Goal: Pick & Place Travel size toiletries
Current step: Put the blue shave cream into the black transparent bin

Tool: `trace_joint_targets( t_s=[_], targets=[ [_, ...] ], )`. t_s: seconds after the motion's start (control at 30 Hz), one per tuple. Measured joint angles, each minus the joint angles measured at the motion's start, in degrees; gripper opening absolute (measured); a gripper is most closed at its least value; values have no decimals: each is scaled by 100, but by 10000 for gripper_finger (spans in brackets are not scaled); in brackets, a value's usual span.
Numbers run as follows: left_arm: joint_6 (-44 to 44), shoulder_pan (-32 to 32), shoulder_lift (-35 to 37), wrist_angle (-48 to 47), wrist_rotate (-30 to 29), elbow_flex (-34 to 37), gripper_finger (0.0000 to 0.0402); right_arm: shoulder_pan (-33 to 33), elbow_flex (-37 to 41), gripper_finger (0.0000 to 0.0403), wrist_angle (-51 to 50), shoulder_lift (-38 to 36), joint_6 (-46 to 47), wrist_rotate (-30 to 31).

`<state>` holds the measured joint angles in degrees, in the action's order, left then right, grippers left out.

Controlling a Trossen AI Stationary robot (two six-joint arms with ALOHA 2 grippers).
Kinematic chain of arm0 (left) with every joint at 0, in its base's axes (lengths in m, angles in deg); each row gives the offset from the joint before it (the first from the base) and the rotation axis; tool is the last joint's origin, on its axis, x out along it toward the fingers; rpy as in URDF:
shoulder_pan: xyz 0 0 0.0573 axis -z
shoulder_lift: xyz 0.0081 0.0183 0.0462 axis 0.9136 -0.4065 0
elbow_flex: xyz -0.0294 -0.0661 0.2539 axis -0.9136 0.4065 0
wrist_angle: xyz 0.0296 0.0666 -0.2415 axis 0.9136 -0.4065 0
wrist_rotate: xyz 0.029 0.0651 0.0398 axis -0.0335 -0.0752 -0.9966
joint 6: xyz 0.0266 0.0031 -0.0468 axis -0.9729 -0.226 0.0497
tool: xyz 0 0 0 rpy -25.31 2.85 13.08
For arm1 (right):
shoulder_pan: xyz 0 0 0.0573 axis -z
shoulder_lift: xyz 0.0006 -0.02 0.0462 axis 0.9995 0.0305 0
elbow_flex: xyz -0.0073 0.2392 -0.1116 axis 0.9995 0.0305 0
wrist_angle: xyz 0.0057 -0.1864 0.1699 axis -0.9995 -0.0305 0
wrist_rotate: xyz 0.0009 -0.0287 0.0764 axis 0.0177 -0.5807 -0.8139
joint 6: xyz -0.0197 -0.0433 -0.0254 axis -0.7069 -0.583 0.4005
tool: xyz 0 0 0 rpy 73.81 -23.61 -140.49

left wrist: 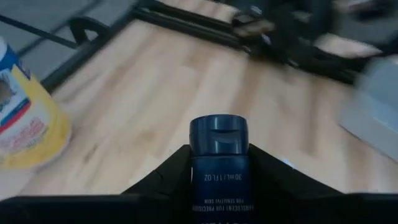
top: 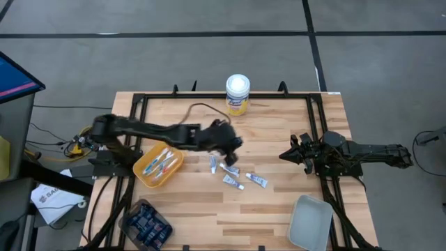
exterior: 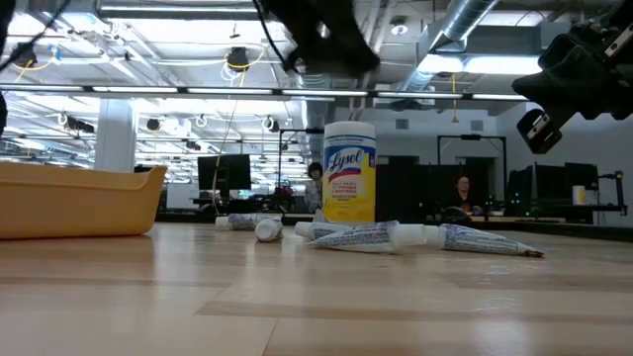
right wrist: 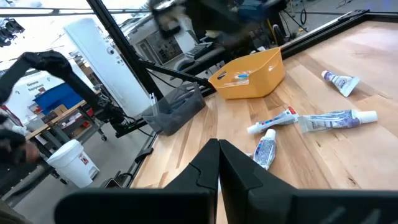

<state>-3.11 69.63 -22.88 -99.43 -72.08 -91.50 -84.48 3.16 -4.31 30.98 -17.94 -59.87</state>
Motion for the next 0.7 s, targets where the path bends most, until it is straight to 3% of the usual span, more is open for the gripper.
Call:
trace_joint_targets(
  t_s=[0.17, 0.37, 0.7],
  targets=[
    [450, 779, 1006, -1606, 312, -2, 116, 0, -1, 0, 0, 0, 0, 1],
    [1982, 2221, 1715, -3173, 318, 27, 121, 0, 1, 0, 0, 0, 0, 1],
    [5415, 4643, 1943, -3379, 528, 1071, 125, 0, 1, 0, -2, 0, 0, 1]
  ],
)
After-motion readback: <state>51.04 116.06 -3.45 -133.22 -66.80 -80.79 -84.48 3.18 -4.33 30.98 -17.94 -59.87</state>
